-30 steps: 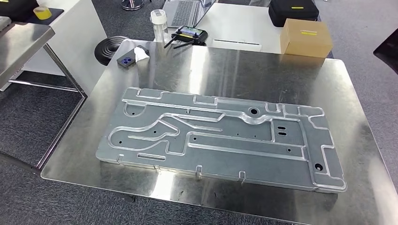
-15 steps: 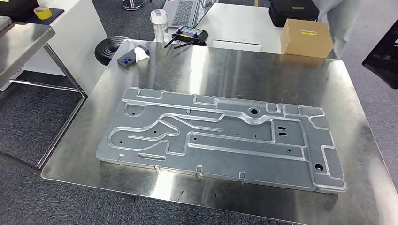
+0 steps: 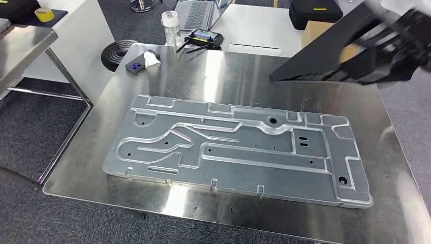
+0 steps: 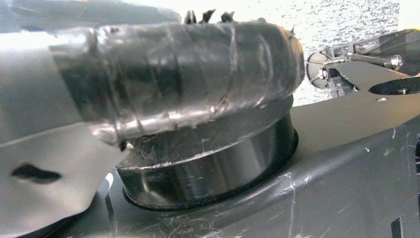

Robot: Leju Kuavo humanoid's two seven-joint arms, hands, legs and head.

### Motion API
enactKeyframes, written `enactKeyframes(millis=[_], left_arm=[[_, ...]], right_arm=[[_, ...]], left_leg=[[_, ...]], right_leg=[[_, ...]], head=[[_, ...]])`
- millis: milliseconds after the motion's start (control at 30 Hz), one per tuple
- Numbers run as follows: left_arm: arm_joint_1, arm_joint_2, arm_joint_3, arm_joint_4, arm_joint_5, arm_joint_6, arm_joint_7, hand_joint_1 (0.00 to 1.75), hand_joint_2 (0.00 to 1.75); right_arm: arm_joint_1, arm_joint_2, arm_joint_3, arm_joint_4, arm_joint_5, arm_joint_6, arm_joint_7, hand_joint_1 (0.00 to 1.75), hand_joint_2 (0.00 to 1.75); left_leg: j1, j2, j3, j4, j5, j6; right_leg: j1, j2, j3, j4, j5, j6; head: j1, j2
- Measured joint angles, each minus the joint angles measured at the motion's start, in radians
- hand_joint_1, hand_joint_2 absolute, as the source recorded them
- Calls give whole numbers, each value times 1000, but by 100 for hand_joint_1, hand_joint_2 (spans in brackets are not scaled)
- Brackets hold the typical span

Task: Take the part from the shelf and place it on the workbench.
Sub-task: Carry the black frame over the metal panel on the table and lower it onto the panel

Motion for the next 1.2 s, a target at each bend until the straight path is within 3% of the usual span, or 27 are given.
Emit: enactKeyframes(millis=[100,333,1200], left_arm=[[2,0,-9,0,-4,-6,0,0,0],[2,0,-14,0,-1,-8,7,0,0],[2,1,-18,0,3,-8,8,0,0]], right_arm=[[-65,4,157,138,54,82,0,0,0],[-136,14,333,287,53,94,0,0,0],[-173,30,505,414,18,85,0,0,0]], left_leg=[[1,-16,-7,0,4,1],[-2,-4,-8,1,1,3],[-3,-3,-6,1,1,4]], right_leg=[[1,-16,-1,-1,-1,1],[-2,-2,-4,-1,1,2],[-3,0,-3,-1,1,3]], head=[[0,0],[0,0],[0,0]])
